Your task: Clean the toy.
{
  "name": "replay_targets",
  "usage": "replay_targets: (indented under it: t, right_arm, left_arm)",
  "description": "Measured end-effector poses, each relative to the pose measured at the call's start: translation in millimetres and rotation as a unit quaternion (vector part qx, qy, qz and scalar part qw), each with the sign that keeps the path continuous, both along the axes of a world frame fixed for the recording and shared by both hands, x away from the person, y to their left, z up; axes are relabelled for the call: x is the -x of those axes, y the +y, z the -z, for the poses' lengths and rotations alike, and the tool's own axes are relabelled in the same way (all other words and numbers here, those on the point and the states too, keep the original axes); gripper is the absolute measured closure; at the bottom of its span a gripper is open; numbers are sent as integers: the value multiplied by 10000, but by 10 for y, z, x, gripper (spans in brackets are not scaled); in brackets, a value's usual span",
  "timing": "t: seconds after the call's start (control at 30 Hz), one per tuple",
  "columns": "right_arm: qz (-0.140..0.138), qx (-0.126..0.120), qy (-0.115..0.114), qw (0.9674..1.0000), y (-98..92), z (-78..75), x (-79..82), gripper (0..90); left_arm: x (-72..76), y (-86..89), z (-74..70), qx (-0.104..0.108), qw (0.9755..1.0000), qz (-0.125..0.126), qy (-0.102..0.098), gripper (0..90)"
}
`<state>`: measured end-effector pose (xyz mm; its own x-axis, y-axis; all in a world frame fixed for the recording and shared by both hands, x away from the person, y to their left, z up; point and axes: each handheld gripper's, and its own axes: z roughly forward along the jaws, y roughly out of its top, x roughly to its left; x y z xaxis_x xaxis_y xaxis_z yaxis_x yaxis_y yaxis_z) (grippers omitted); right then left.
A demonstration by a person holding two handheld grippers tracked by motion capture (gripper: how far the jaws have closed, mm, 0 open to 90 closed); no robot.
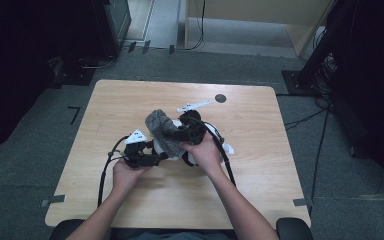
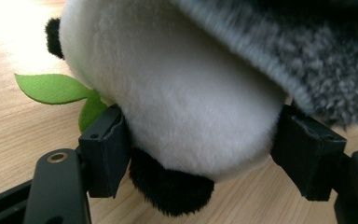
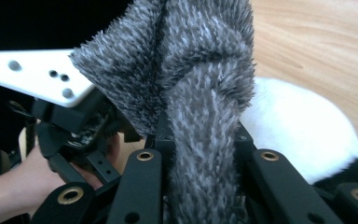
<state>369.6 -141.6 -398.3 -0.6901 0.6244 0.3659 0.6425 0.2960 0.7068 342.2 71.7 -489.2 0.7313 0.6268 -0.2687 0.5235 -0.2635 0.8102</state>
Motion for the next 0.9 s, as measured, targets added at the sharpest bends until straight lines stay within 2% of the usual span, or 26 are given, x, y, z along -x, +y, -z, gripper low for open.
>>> replay_targets:
  t: [0.2,0.27,0.53,0.9]
  right_arm:
    - [26,191,-85,9998,-41,40,12,735]
    - [75,276,-104,9995,-97,42,26,736]
    - [264,360,-110,9989,-372,51,102,737]
    - [507,261,-177,9982,-748,-12,236,734]
  left_arm:
    - [-3,2,4,28,10000,-17,25,261]
    - [-5,7,4,20,10000,-23,41,275]
    - [-7,9,3,36,10000,-45,78,291]
    - [-5,8,1,41,9999,-50,99,295]
